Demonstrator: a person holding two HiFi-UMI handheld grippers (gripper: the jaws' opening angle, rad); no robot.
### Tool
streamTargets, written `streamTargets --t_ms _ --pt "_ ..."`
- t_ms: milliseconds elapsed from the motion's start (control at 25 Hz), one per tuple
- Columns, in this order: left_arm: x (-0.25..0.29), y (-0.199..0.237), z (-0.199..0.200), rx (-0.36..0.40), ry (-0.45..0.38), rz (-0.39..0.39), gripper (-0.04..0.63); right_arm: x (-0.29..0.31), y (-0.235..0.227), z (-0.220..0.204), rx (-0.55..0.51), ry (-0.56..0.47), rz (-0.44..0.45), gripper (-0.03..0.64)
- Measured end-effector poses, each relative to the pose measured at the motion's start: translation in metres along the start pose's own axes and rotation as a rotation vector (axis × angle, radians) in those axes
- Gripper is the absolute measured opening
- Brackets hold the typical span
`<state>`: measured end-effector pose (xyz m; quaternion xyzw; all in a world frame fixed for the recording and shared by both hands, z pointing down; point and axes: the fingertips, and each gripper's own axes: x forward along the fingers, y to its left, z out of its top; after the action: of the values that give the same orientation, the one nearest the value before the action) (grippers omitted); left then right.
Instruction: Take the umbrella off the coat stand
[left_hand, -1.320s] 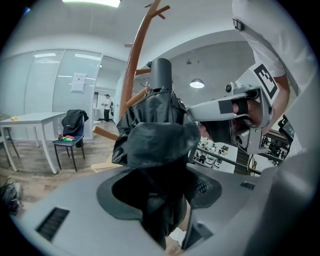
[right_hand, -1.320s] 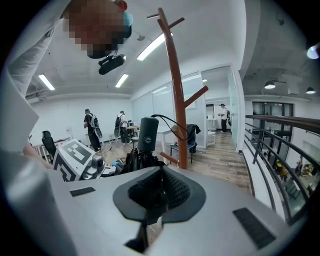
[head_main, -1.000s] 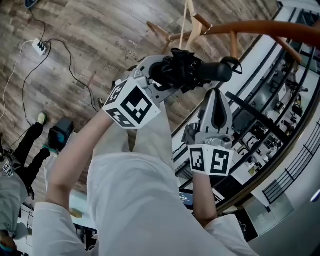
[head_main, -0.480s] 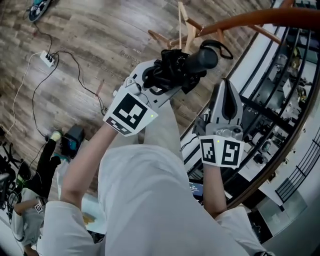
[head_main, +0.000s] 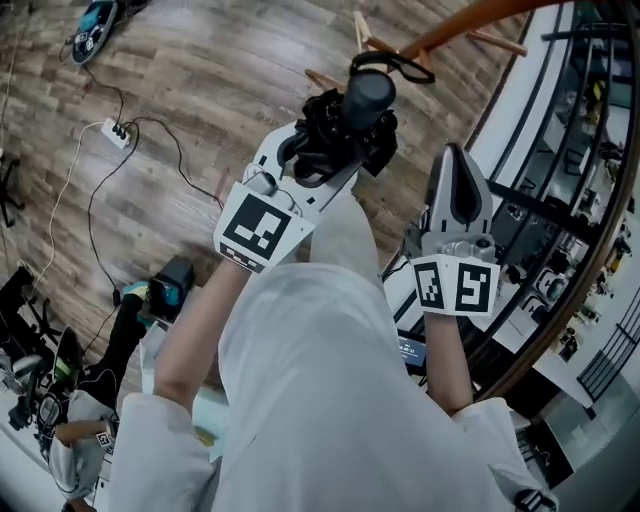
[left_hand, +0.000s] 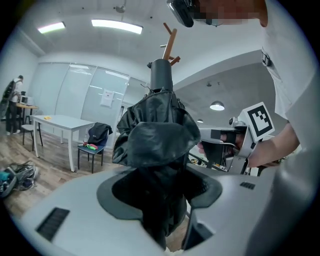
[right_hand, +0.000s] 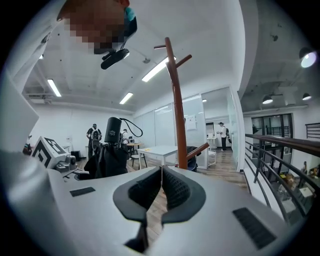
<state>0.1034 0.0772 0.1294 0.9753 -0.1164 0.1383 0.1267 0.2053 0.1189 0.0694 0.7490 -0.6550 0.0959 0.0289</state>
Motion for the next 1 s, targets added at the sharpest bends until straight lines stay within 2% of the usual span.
streamTargets --t_ms 160,360,600,720,1000 --pt "-0.017 -0.027 0.035 0.001 -0.017 0.01 0.236 -0.023 0.002 0.038 0.0 -0.013 0.048 0.034" --pt "-0.038 -0.044 0.051 -0.001 -0.071 0.041 0.236 -0.047 0.012 0.059 -0.054 -0.035 0.097 0.034" --pt "-0.056 -0.053 0.075 -0.031 -0.1 0.062 0.236 -0.068 0.007 0.081 -0.068 -0.061 0.065 0.034" --pt "-0.063 -0.057 0.083 -0.04 -0.117 0.048 0.236 -0.076 0.007 0.089 -0.058 -0.077 0.042 0.034" --pt "-0.087 -0.082 0.101 0.001 -0.138 0.013 0.236 -0.099 0.017 0.096 -0.016 -0.092 0.013 0.034"
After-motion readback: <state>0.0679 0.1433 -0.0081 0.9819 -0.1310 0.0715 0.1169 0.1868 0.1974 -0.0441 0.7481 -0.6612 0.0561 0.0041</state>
